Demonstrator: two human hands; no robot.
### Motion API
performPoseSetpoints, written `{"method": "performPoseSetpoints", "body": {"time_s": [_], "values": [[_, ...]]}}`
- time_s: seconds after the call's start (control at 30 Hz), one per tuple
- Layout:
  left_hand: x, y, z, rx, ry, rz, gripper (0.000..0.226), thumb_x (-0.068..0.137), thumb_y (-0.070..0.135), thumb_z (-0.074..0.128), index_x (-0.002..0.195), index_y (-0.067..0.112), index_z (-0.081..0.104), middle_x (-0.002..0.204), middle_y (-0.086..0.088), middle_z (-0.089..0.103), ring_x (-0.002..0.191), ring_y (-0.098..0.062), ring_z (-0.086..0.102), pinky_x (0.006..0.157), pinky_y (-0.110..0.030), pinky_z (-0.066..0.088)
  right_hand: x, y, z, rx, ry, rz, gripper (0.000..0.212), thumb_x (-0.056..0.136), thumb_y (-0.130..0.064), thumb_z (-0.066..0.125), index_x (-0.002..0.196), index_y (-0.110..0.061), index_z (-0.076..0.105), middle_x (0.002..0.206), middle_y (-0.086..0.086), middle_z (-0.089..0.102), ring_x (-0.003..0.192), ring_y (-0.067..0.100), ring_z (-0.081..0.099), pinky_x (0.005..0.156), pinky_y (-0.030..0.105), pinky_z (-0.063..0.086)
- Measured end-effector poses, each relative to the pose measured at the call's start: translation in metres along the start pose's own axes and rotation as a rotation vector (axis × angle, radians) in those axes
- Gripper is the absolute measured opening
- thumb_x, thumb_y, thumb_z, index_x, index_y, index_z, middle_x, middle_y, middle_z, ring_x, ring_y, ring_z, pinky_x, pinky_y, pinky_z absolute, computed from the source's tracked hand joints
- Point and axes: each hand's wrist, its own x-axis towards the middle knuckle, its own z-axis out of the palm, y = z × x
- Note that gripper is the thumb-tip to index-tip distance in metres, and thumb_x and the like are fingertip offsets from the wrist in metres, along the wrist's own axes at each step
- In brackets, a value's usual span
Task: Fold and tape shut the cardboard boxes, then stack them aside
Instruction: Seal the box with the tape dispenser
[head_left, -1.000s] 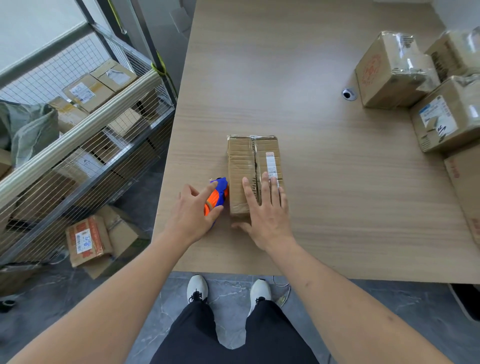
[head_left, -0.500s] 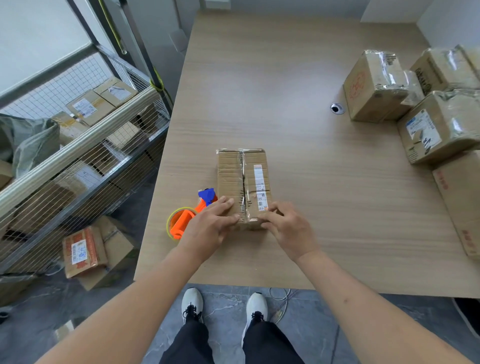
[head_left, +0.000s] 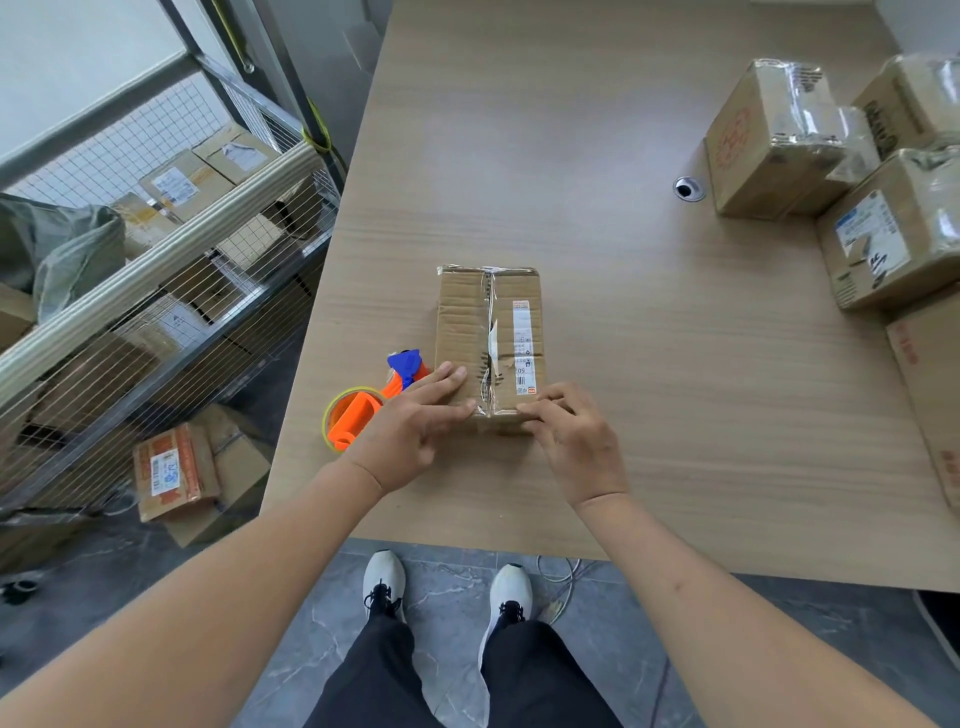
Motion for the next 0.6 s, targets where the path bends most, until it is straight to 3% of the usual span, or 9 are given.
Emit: {"method": "performPoseSetpoints", "body": {"time_s": [0.17, 0.27, 0.37, 0.43, 0.5, 0.6], "values": [[0.012, 0.005, 0.006, -0.012, 0.008, 0.008, 0.053, 0.08, -0.017, 0.071, 0.121, 0.017, 0.076, 0.148, -0.008, 0.055, 0.144, -0.027, 0.044, 0.114, -0.042, 0.041, 0.0, 0.005, -0.012, 0.042, 0.036, 0.121, 0.033, 0.073, 0.003, 0.085, 0.097, -0.019, 0.08, 0.091, -0.004, 0.057, 0.075, 0.007, 0.055, 0.071, 0.027, 0.051], [0.015, 0.011, 0.013, -0.003, 0.035, 0.008, 0.048, 0.083, -0.013, 0.073, 0.12, 0.017, 0.077, 0.146, -0.009, 0.057, 0.142, -0.027, 0.047, 0.112, -0.04, 0.043, 0.004, 0.003, -0.017, 0.025, 0.014, 0.253, 0.032, 0.073, -0.001, 0.084, 0.095, -0.023, 0.08, 0.089, -0.006, 0.058, 0.077, 0.012, 0.061, 0.072, 0.036, 0.055], [0.018, 0.021, 0.016, 0.013, 0.031, -0.028, 0.051, 0.081, -0.011, 0.075, 0.122, 0.018, 0.076, 0.146, -0.008, 0.057, 0.142, -0.028, 0.047, 0.111, -0.041, 0.045, 0.009, -0.004, -0.028, -0.045, -0.039, 0.329, 0.037, 0.075, 0.0, 0.079, 0.1, -0.027, 0.076, 0.101, -0.008, 0.056, 0.083, 0.017, 0.066, 0.073, 0.035, 0.055], [0.022, 0.038, 0.018, 0.01, -0.021, -0.056, 0.054, 0.079, -0.007, 0.077, 0.125, 0.019, 0.073, 0.146, -0.008, 0.057, 0.141, -0.027, 0.048, 0.112, -0.042, 0.044, 0.01, -0.012, -0.038, -0.158, -0.171, 0.345, 0.052, 0.076, -0.008, 0.079, 0.12, -0.032, 0.068, 0.119, -0.006, 0.047, 0.098, 0.019, 0.06, 0.078, 0.033, 0.054], [0.029, 0.06, 0.021, 0.005, -0.103, -0.06, 0.056, 0.079, 0.0, 0.073, 0.132, 0.018, 0.069, 0.15, -0.006, 0.054, 0.143, -0.025, 0.045, 0.117, -0.034, 0.037, 0.01, -0.018, -0.048, -0.288, -0.301, 0.377, 0.07, 0.076, -0.024, 0.081, 0.139, -0.037, 0.053, 0.134, 0.0, 0.035, 0.119, 0.024, 0.048, 0.095, 0.036, 0.05], [0.039, 0.088, 0.019, 0.006, -0.229, -0.067, 0.06, 0.078, 0.001, 0.06, 0.138, 0.011, 0.063, 0.154, -0.007, 0.05, 0.139, -0.024, 0.046, 0.115, -0.021, 0.028, 0.008, -0.022, -0.057, -0.44, -0.388, 0.428, 0.078, 0.079, -0.044, 0.071, 0.149, -0.032, 0.04, 0.152, 0.011, 0.027, 0.14, 0.035, 0.03, 0.115, 0.044, 0.031]]}}
